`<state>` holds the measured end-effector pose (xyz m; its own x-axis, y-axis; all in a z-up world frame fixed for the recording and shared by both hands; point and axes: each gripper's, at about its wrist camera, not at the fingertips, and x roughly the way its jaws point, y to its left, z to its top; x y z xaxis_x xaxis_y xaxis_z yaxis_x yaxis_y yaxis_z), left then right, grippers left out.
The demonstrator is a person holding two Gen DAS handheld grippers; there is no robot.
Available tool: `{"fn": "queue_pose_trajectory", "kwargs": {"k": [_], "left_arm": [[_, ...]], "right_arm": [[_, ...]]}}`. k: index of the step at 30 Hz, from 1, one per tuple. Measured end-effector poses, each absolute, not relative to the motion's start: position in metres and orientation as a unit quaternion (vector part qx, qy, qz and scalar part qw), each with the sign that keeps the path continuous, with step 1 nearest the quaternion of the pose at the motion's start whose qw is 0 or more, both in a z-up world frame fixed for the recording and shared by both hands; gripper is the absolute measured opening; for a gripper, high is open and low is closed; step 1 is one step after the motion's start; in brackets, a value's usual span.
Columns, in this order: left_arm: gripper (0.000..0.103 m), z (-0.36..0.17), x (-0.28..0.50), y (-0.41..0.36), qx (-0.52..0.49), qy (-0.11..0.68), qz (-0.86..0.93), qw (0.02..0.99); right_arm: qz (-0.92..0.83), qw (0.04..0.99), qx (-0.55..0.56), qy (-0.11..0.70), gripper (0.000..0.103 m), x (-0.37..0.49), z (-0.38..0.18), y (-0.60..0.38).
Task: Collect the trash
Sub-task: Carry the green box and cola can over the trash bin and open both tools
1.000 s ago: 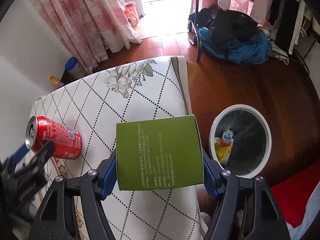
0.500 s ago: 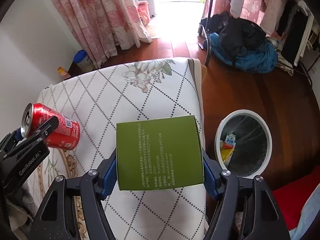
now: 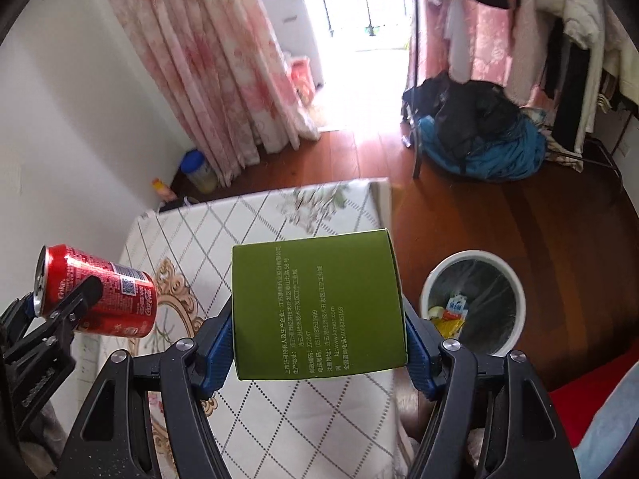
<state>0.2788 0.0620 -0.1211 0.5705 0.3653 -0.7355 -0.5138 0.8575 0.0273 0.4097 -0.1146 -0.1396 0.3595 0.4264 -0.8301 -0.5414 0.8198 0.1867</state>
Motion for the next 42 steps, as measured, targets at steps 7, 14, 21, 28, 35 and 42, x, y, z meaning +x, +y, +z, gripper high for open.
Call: {"fn": "queue_pose_trajectory", "kwargs": {"k": [7,14,21,28,35,42], "left_arm": [[0.064,-0.079,0.315,-0.006,-0.078,0.373,0.190,0.905],[0.064,-0.092,0.388,-0.077,-0.086,0.399,0.118,0.905],[0.064,-0.162,0.482,-0.140,-0.105,0.477,0.049,0.871],[0.065,-0.231,0.569,-0.157,-0.161,0.557,-0.005,0.815],[0.085,-0.260,0.601,-0.151,-0.195,0.587,0.000,0.786],[0.100,-0.259,0.568,-0.136,-0.152,0.574,0.051,0.803]], "right_arm": [[0.258,0.845,-0.022,0.469,0.073,0.431,-0.114,-0.197],[0.191,0.852,0.014,0.487,0.073,0.488,-0.139,-0.298],[0.142,0.831,0.030,0.537,0.073,0.547,-0.208,-0.363],[0.120,0.807,0.039,0.577,0.073,0.598,-0.274,-0.378],[0.127,0.787,0.056,0.601,0.086,0.632,-0.318,-0.373],[0.110,0.790,0.027,0.603,0.103,0.621,-0.329,-0.365]]}}
